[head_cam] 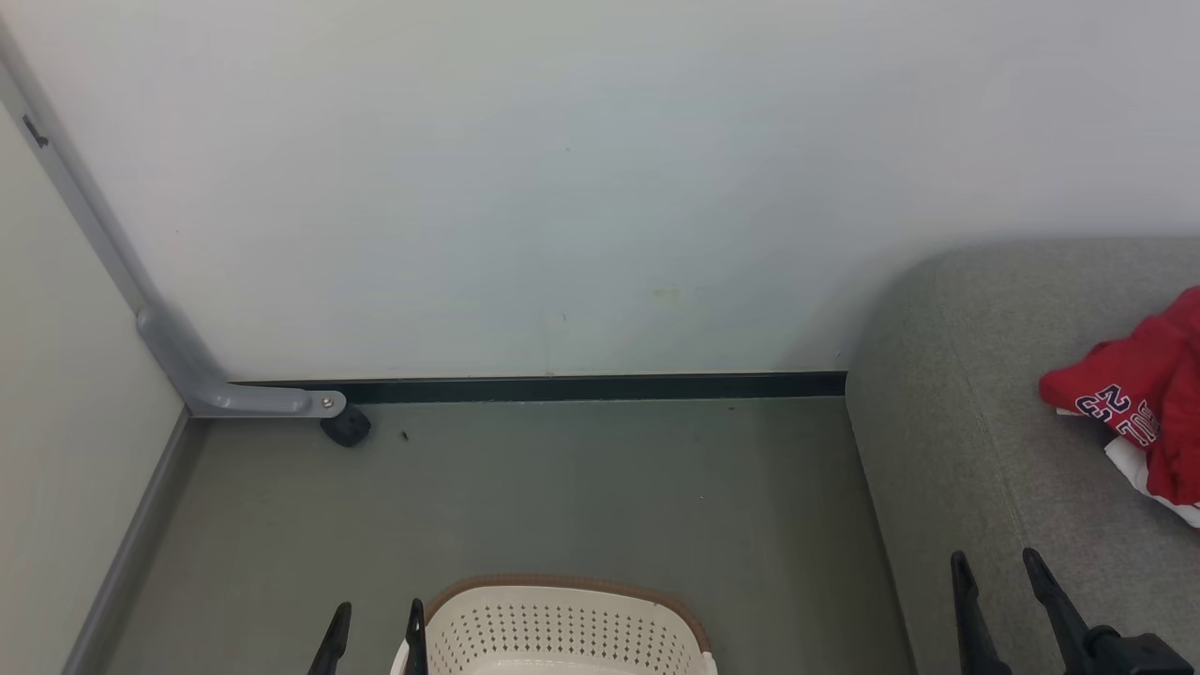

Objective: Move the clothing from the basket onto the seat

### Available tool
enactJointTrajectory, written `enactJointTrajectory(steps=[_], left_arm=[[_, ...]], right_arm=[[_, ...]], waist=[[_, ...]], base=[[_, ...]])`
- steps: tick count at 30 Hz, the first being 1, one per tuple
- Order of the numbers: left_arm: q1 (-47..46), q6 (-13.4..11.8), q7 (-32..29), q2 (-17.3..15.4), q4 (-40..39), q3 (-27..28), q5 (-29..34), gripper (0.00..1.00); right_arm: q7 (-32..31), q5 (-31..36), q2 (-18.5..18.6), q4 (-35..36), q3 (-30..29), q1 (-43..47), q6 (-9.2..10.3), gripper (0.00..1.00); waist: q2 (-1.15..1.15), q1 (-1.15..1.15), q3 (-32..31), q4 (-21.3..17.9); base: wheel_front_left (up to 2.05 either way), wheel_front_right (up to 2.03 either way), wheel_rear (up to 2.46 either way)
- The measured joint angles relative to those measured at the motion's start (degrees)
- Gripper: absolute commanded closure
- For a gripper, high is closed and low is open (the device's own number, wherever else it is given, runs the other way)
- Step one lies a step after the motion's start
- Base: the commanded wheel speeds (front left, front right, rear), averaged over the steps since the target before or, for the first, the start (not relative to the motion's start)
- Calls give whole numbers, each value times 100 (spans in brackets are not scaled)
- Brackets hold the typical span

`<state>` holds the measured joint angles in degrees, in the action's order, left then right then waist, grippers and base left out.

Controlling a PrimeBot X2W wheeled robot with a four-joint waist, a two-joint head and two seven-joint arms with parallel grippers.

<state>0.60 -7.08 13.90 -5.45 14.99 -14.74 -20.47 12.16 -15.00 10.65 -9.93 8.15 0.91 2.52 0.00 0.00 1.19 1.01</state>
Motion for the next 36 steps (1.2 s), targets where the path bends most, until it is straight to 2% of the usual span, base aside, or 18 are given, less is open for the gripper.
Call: enactJointTrajectory(steps=[11, 12, 20, 36], left_arm=[[0, 0, 1, 19, 5, -2, 16, 0], [0, 0, 1, 22, 9, 2, 18, 100], [106, 59, -80, 29, 240, 42, -126, 100], [84, 261, -428, 60, 261, 350, -1262, 100]], right_arm=[[-55, -11, 0, 53, -10, 19, 0, 0], [-55, -11, 0, 58, -10, 27, 0, 100], [-108, -131, -137, -194, -31, 153, -9, 100], [-412, -1416, -243, -324, -293, 79, -154, 100]], waist=[[0, 0, 12, 28], [0, 0, 14, 30], [0, 0, 11, 26], [0, 0, -12, 5]], base=[[0, 0, 0], [0, 0, 0], [0, 0, 0], [0, 0, 0]])
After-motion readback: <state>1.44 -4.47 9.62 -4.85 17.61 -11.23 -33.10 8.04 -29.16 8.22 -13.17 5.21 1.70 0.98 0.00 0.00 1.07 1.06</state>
